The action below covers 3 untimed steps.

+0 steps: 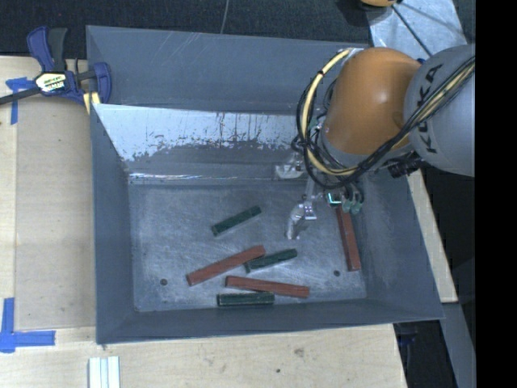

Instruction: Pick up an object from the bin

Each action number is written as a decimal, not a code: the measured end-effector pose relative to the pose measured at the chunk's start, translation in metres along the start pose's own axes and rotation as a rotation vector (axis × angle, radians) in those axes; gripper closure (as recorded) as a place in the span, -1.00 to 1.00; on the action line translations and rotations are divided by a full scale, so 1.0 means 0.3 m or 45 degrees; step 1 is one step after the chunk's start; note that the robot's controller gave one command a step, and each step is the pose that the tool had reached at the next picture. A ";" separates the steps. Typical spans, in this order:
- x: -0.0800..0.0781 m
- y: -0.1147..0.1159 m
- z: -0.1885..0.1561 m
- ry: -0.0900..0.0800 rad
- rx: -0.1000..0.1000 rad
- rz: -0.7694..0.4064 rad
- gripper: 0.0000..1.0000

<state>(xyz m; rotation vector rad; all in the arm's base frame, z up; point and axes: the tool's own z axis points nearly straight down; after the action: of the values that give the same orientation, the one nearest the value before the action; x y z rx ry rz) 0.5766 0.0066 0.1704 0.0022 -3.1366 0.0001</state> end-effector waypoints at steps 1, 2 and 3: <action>-0.006 0.000 -0.015 -0.011 0.000 0.000 -1.00; -0.096 0.095 0.307 -0.027 0.001 -0.149 1.00; -0.096 0.095 0.307 -0.027 0.001 -0.149 1.00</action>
Offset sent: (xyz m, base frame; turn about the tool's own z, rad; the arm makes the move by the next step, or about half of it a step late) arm 0.0224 0.0297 -0.1004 -0.1198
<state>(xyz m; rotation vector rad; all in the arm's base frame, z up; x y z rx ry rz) 0.6049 0.0352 0.0780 0.1865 -3.1520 0.0011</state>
